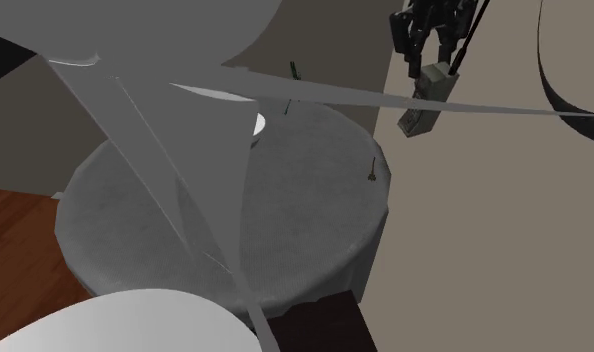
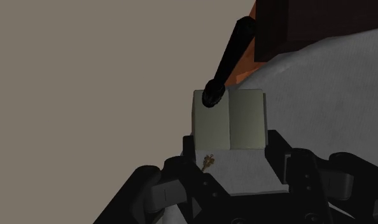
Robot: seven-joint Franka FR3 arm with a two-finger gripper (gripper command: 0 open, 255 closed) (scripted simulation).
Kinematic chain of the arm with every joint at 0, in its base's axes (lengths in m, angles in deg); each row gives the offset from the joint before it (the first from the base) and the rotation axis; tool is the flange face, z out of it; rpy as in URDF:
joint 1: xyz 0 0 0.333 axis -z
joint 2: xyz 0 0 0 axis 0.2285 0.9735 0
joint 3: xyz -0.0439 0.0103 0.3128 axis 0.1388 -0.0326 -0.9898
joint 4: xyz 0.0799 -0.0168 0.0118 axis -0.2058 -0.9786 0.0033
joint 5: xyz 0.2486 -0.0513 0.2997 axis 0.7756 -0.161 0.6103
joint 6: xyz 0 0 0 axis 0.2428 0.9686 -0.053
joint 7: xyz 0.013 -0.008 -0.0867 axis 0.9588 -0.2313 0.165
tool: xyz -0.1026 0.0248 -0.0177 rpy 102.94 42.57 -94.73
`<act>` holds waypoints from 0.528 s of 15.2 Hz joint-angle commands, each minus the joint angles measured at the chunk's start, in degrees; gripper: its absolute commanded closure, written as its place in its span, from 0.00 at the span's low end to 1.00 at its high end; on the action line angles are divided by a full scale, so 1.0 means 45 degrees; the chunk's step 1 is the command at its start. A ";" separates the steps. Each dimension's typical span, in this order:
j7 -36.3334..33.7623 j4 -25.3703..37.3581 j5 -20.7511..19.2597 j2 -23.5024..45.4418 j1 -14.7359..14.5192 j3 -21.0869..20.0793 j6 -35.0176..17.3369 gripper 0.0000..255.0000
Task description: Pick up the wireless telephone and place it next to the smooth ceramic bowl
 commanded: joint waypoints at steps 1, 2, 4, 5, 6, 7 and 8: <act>0.0098 0.0527 0.0042 0.0117 0.0015 0.0011 0.0395 1.00; 0.0148 0.0760 0.0061 0.0169 0.0023 0.0016 0.0574 1.00; 0.0252 0.1243 0.0103 0.0286 0.0043 0.0029 0.0935 1.00; 0.0307 0.1494 0.0126 0.0352 0.0055 0.0037 0.1119 1.00; 0.0363 0.1751 0.0150 0.0422 0.0069 0.0045 0.1304 1.00; 0.0421 0.2015 0.0177 0.0498 0.0084 0.0055 0.1492 1.00; 0.0481 0.2286 0.0204 0.0578 0.0101 0.0065 0.1681 1.00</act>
